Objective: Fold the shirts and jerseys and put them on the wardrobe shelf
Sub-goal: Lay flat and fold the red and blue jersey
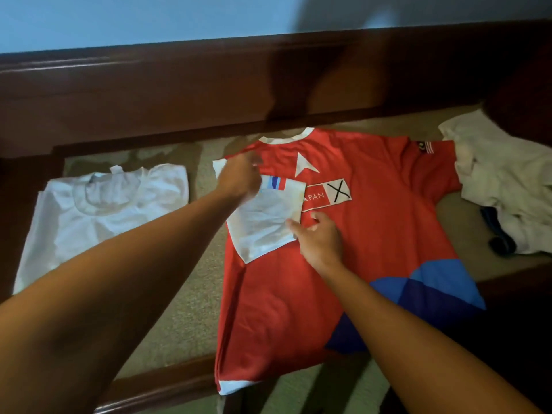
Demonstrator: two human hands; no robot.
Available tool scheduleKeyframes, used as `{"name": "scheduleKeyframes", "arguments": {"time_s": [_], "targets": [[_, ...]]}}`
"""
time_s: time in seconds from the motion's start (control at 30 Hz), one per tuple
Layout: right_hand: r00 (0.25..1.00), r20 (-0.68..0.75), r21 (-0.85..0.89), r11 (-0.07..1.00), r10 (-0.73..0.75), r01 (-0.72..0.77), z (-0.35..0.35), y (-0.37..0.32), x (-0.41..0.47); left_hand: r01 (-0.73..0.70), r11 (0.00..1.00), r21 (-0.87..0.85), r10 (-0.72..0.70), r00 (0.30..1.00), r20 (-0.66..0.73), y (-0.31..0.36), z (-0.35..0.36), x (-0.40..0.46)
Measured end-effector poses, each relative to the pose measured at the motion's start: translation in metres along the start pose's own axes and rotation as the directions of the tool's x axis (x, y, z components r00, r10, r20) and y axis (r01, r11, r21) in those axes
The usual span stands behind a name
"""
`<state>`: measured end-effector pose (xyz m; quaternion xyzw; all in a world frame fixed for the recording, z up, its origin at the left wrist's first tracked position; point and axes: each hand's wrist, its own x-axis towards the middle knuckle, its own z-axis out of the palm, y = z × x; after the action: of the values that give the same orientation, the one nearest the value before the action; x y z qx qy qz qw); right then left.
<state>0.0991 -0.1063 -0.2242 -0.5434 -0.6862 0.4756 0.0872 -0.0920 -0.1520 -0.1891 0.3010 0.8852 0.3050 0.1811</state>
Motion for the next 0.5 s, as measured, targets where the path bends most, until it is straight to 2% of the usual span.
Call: {"name": "scheduleKeyframes", "arguments": {"time_s": [0.07,0.13,0.2,0.33,0.5], "targets": [[0.999,-0.006,-0.061,0.998,-0.032,0.032,0.001,-0.001,0.0,-0.021,0.969,0.247,0.022,1.0,-0.002,-0.025,-0.008,0.003],[0.998,0.022,-0.109,0.992,-0.059,0.062,0.005,-0.002,0.0,-0.051,0.891,0.451,0.036,0.998,0.043,-0.043,-0.014,0.009],[0.997,0.016,-0.143,0.987,-0.075,0.076,0.01,-0.003,0.002,-0.077,0.83,0.553,0.048,0.997,0.065,-0.052,-0.019,0.017],[0.99,-0.035,-0.058,0.989,-0.139,0.137,0.012,-0.005,0.008,-0.066,0.818,0.572,0.037,0.997,0.063,-0.062,-0.023,0.031],[0.949,-0.154,-0.074,0.961,-0.274,0.266,0.005,-0.016,0.024,0.005,0.879,0.478,0.033,0.997,-0.072,-0.065,-0.03,0.041]]}}
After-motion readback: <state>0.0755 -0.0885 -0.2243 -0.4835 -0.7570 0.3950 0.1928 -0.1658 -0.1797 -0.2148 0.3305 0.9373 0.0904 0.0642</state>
